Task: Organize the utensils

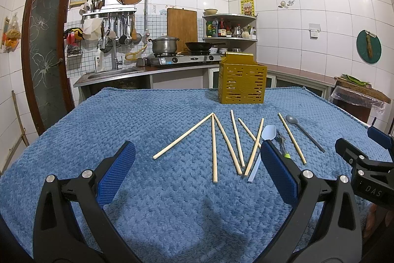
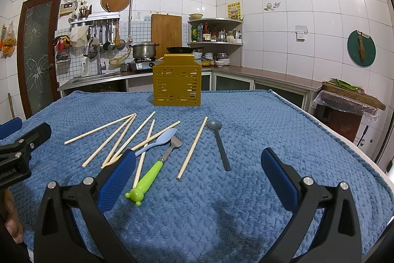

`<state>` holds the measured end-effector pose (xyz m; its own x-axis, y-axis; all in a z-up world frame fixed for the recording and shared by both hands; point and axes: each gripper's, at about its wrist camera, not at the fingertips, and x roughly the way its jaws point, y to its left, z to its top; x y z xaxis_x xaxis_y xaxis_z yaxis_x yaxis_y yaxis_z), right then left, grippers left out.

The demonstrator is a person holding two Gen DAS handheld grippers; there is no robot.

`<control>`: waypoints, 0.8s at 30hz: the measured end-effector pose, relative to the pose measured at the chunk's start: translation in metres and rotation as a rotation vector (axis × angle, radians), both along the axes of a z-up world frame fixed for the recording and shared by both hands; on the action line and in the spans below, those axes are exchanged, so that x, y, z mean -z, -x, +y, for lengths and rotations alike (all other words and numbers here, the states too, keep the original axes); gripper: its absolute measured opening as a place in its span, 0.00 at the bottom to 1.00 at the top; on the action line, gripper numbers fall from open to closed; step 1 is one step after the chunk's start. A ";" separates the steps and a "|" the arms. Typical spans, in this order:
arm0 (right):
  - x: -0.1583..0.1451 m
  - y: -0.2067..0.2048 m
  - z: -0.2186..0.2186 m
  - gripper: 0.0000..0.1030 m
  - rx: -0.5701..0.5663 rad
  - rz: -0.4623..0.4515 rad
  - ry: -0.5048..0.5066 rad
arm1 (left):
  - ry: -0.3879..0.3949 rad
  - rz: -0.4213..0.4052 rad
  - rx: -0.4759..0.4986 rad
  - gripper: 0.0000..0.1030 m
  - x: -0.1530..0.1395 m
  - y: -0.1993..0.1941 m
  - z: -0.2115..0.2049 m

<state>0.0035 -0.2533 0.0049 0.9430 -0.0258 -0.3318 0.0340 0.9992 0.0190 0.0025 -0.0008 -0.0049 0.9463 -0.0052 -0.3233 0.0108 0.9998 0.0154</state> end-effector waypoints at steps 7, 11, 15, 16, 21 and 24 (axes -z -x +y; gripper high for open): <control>0.000 0.003 0.004 0.96 0.002 -0.004 -0.001 | 0.000 0.000 0.000 0.95 0.000 0.000 0.000; 0.001 0.003 0.004 0.96 0.002 -0.006 -0.002 | 0.000 0.000 0.000 0.95 0.000 0.000 0.000; 0.001 0.003 0.004 0.96 0.003 -0.006 -0.003 | 0.000 0.000 0.000 0.95 0.000 0.000 0.000; 0.001 0.003 0.004 0.96 0.003 -0.006 -0.003 | 0.000 0.000 -0.001 0.95 0.001 0.000 0.000; 0.001 0.003 0.005 0.96 0.004 -0.010 -0.004 | 0.001 0.001 0.000 0.95 0.000 0.000 0.000; 0.001 0.003 0.004 0.96 0.004 -0.009 -0.004 | 0.001 0.002 0.000 0.95 0.000 0.000 0.000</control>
